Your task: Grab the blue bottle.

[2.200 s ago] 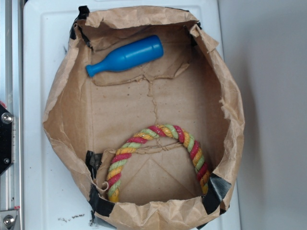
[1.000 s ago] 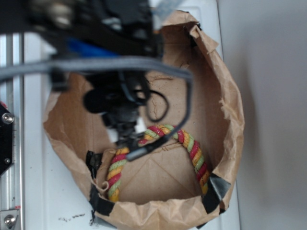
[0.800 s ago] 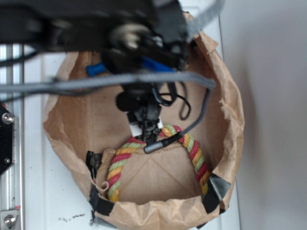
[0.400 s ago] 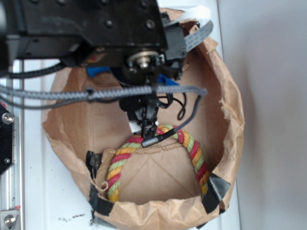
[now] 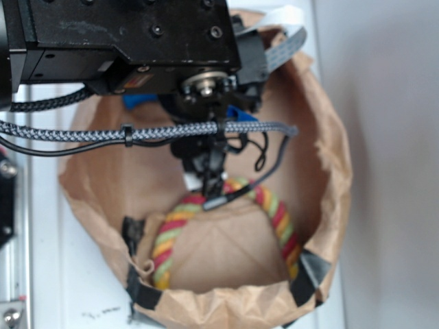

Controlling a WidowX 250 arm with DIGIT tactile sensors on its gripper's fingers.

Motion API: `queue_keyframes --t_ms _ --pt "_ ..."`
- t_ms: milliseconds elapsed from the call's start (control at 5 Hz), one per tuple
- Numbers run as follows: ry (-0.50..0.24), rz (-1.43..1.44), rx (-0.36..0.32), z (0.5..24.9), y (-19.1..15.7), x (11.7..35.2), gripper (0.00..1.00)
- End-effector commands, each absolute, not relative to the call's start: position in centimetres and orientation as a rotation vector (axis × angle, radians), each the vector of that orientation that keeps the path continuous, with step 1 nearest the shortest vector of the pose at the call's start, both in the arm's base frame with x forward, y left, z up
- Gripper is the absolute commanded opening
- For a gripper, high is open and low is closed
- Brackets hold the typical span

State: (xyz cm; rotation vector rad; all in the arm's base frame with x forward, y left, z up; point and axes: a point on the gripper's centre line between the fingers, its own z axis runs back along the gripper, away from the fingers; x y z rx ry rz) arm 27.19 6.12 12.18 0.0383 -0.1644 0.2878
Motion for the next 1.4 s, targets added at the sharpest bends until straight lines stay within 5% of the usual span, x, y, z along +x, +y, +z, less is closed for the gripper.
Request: queue_keyframes --t_ms 0,200,800,1200 --pt "-0.226 0.37 0.094 11.6 7.3 27.3 1.0" --pt "-0.252 0.385 0.137 10.2 8.2 27.3 1.0" --pt "-0.231 0.422 0.15 10.7 11.6 27.9 1.0" --pt "-0.304 0.455 0.258 10.4 13.5 28.2 1.0"
